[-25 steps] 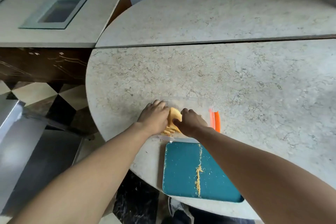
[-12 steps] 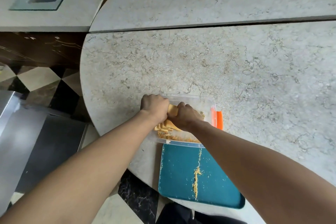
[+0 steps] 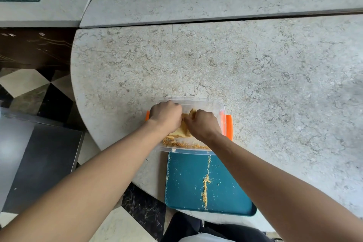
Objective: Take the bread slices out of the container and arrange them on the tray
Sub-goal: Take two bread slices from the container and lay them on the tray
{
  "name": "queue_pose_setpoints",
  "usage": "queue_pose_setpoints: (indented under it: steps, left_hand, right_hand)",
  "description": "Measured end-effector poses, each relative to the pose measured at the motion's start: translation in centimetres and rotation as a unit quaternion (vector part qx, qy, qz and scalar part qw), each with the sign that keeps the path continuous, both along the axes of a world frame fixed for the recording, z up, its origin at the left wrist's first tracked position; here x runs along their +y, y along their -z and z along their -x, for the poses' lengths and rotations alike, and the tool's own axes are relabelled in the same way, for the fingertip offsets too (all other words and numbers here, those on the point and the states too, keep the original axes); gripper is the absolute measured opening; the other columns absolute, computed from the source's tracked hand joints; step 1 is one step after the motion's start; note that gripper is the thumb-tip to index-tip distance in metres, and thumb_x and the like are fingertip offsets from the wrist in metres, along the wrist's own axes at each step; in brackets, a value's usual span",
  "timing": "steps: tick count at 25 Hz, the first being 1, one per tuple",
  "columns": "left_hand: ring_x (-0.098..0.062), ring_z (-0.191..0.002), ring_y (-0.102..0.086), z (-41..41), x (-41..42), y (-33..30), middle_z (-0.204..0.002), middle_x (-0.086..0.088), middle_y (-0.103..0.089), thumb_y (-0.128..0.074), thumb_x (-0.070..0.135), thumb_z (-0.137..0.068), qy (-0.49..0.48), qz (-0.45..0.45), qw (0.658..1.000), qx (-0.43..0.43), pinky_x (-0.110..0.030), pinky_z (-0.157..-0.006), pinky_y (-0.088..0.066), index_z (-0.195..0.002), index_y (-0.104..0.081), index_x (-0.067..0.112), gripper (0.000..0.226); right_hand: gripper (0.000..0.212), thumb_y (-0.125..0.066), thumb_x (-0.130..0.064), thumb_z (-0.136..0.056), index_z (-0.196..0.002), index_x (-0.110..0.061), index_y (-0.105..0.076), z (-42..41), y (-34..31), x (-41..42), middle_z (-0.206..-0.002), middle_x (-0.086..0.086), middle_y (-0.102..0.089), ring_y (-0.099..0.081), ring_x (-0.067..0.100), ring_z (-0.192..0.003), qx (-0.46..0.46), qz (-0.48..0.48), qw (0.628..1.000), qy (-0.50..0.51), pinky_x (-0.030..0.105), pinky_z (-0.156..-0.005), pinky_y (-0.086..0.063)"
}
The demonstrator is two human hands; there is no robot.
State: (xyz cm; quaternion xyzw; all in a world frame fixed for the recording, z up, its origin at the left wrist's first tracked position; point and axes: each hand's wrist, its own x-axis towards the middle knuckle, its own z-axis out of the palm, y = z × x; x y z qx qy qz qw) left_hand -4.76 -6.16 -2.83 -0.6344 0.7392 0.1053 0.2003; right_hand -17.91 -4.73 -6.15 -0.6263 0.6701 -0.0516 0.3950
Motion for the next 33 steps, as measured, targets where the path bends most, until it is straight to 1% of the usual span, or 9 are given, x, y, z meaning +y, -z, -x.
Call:
queue_pose_setpoints:
  steps: [4, 9, 14, 19, 23, 26, 29, 31, 33]
  left_hand:
    - [-0.041, -0.095, -0.068, 0.5, 0.8, 1.2, -0.106, -0.018, -0.068, -0.06, 0.017, -0.092, -0.018, 0.031, 0.997, 0.062, -0.039, -0.061, -0.04, -0.118, -0.055, 0.002, 0.031]
    - [-0.035, -0.072, -0.06, 1.0, 1.7, 2.2, -0.091, -0.02, -0.07, -0.066, 0.013, -0.084, -0.132, 0.02, 0.98, 0.148, -0.035, -0.056, -0.038, -0.094, -0.056, 0.007, 0.015]
    - [-0.026, -0.067, -0.061, 0.9, 2.4, 1.3, -0.072, -0.004, -0.066, -0.067, 0.02, -0.081, -0.228, 0.061, 0.941, 0.242, -0.03, -0.046, -0.031, -0.081, -0.061, 0.012, 0.01]
    - [-0.022, -0.064, -0.064, -1.0, 5.6, -1.6, -0.069, 0.0, -0.071, -0.073, 0.026, -0.073, -0.296, 0.099, 0.859, 0.406, -0.032, -0.06, -0.048, -0.078, -0.065, 0.018, 0.012]
    - [-0.015, -0.074, -0.066, -2.8, 9.4, -3.7, -0.087, -0.01, -0.078, -0.074, 0.013, -0.077, -0.345, 0.069, 0.733, 0.583, -0.038, -0.07, -0.054, -0.088, -0.072, 0.019, 0.012]
    - [-0.012, -0.087, -0.074, -3.7, 12.8, -4.7, -0.093, 0.003, -0.08, -0.076, 0.007, -0.082, -0.357, 0.053, 0.682, 0.635, -0.033, -0.071, -0.06, -0.091, -0.077, 0.038, 0.032]
    - [-0.015, -0.097, -0.074, -4.0, 16.2, -4.2, -0.104, -0.001, -0.079, -0.077, 0.015, -0.081, -0.382, 0.016, 0.628, 0.678, -0.03, -0.073, -0.061, -0.101, -0.077, 0.031, 0.026]
    - [-0.022, -0.104, -0.073, -3.8, 18.2, -3.0, -0.111, -0.006, -0.078, -0.077, 0.017, -0.079, -0.407, -0.015, 0.597, 0.691, -0.04, -0.08, -0.061, -0.106, -0.076, 0.024, 0.028]
    - [-0.03, -0.107, -0.071, -3.4, 19.7, -1.4, -0.11, -0.009, -0.078, -0.078, 0.017, -0.078, -0.435, -0.042, 0.587, 0.681, -0.049, -0.087, -0.058, -0.105, -0.075, 0.021, 0.028]
  right_hand:
    - [0.026, -0.054, -0.033, -0.085, -0.086, -0.009, -0.063, 0.2, 0.4, 0.4, -0.09, 0.014, -0.069, -0.065, 0.034, -0.083, 0.004, -0.007, 1.0, 0.015, 0.038, -0.068, -0.054]
    - [0.021, -0.06, -0.023, -0.086, -0.096, -0.004, -0.062, 0.6, 0.4, 0.6, -0.095, 0.017, -0.069, -0.065, 0.036, -0.088, 0.01, -0.001, 1.0, 0.011, 0.031, -0.064, -0.044]
    - [0.017, -0.055, -0.019, -0.086, -0.097, -0.005, -0.058, 0.7, -1.9, 1.8, -0.09, 0.017, -0.068, -0.062, 0.034, -0.078, 0.004, 0.052, 0.998, 0.018, 0.034, -0.059, -0.042]
    - [0.015, -0.058, -0.025, -0.081, -0.078, -0.013, -0.05, 3.8, -4.4, 4.8, -0.069, 0.006, -0.061, -0.058, 0.029, -0.062, -0.064, 0.094, 0.99, 0.082, 0.035, -0.049, -0.04]
    - [0.007, -0.061, -0.022, -0.082, -0.08, -0.016, -0.058, 7.5, -6.7, 8.1, -0.06, -0.013, -0.056, -0.054, 0.011, -0.052, -0.222, 0.06, 0.96, 0.159, 0.025, -0.048, -0.04]
    - [0.015, -0.059, -0.025, -0.08, -0.089, -0.013, -0.064, 10.3, -7.6, 11.0, -0.07, 0.001, -0.058, -0.05, 0.012, -0.064, -0.285, 0.033, 0.943, 0.171, 0.032, -0.06, -0.041]
    - [0.023, -0.06, -0.024, -0.082, -0.1, -0.013, -0.067, 12.7, -7.2, 13.9, -0.098, 0.025, -0.067, -0.061, 0.024, -0.084, -0.324, 0.006, 0.929, 0.179, 0.052, -0.078, -0.051]
    - [0.023, -0.06, -0.023, -0.082, -0.101, -0.015, -0.069, 13.8, -6.4, 15.8, -0.101, 0.024, -0.067, -0.063, 0.031, -0.088, -0.324, -0.006, 0.927, 0.191, 0.058, -0.087, -0.05]
    - [0.021, -0.061, -0.024, -0.08, -0.098, -0.019, -0.07, 14.3, -5.1, 17.3, -0.096, 0.019, -0.07, -0.065, 0.031, -0.087, -0.311, -0.02, 0.928, 0.205, 0.052, -0.084, -0.051]
